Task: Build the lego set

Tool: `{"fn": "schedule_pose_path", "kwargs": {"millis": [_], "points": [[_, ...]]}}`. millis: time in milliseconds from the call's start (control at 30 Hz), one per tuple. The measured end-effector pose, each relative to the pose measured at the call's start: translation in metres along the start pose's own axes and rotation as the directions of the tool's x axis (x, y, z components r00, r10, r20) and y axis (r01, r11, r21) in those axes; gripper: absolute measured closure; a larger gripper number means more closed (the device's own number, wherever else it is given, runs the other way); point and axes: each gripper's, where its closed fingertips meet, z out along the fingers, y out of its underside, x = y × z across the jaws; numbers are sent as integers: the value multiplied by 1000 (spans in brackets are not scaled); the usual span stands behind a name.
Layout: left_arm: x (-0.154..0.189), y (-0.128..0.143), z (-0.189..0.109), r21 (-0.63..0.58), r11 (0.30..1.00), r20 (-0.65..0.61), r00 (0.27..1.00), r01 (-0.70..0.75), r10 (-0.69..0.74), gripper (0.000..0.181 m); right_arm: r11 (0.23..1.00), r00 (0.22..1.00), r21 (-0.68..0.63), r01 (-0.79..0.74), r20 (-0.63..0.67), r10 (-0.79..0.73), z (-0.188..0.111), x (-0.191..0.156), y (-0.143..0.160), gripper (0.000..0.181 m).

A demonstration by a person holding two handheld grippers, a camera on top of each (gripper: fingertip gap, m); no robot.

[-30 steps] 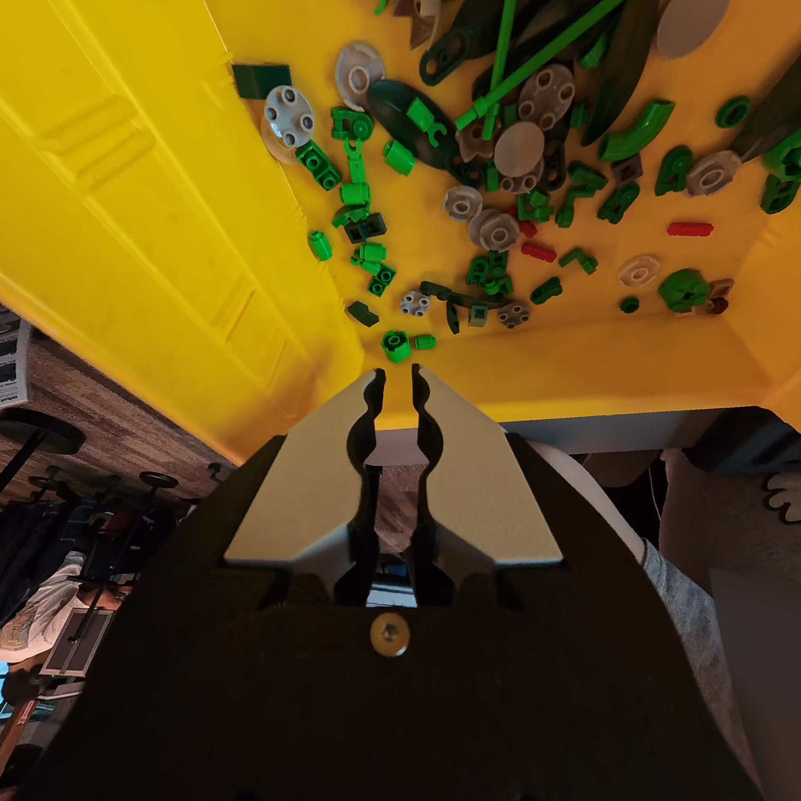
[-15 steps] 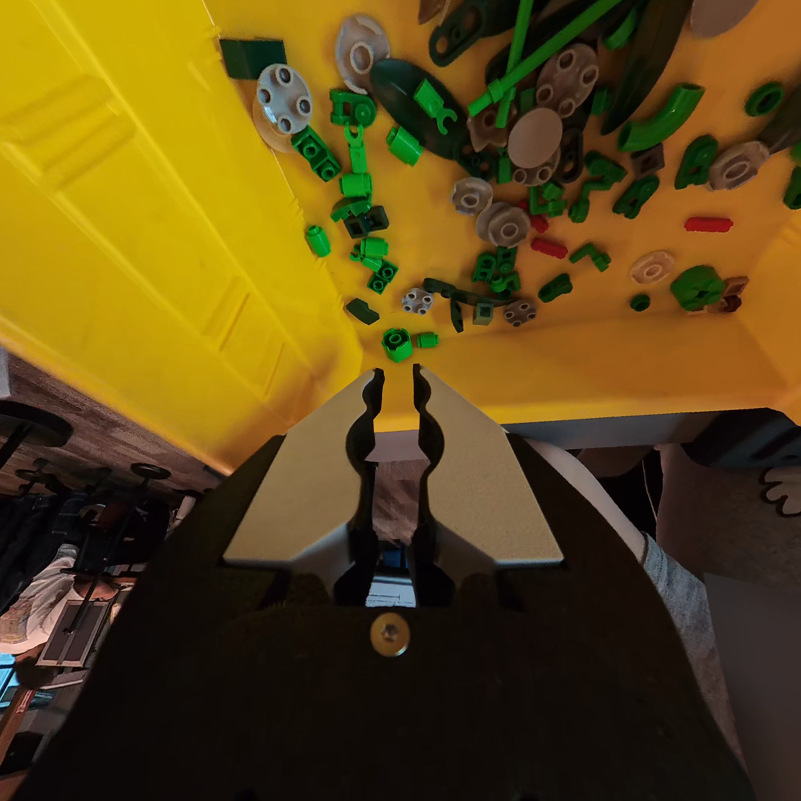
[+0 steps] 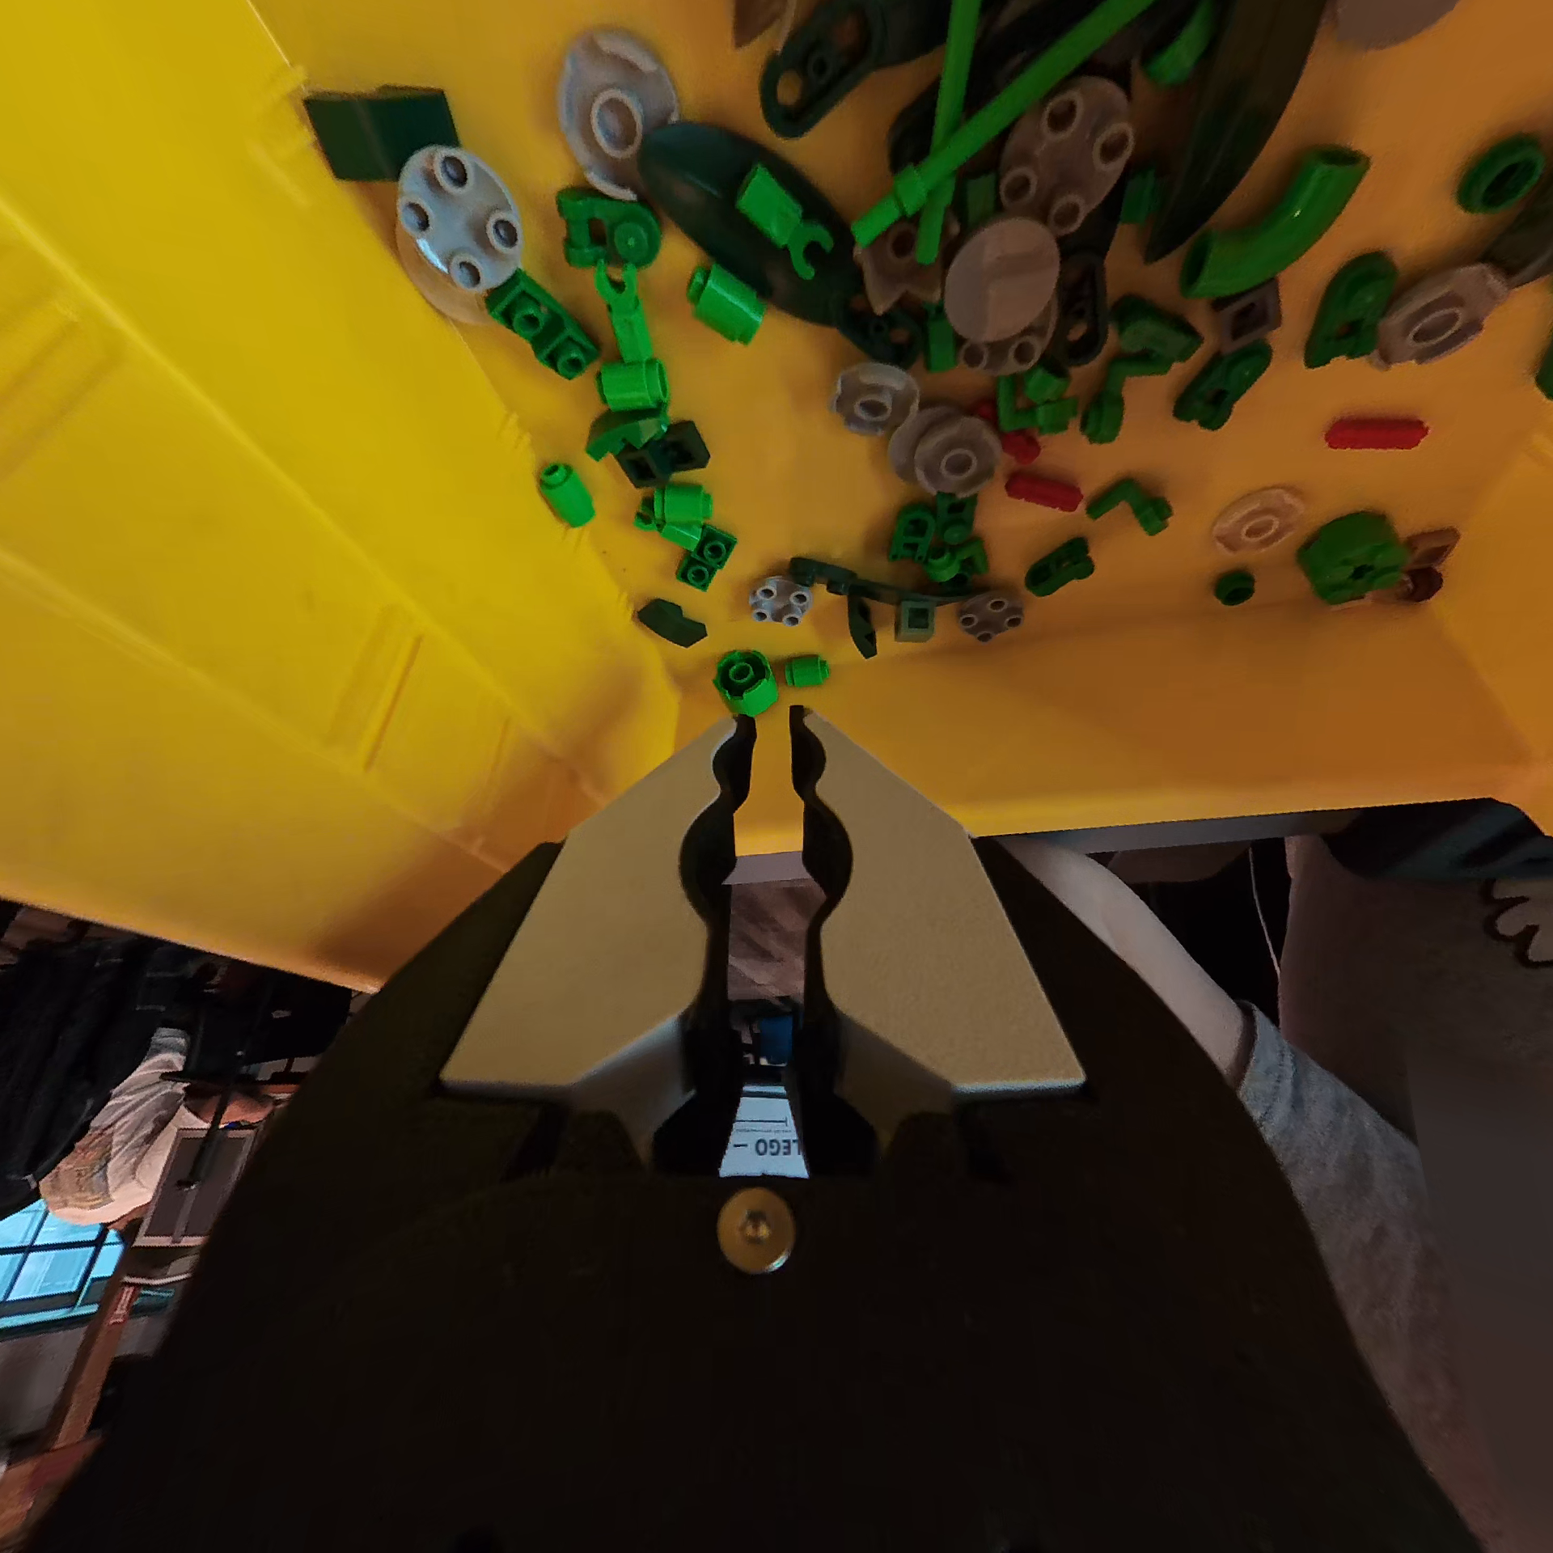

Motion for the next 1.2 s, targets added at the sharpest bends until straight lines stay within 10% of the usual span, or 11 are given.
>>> {"fn": "schedule_pose_path", "kwargs": {"millis": [1200], "points": [[-8,4,19,-114,993,40,999,-16,21,153,997,996,41,64,55,-66,-4,-15,-14,115]]}}
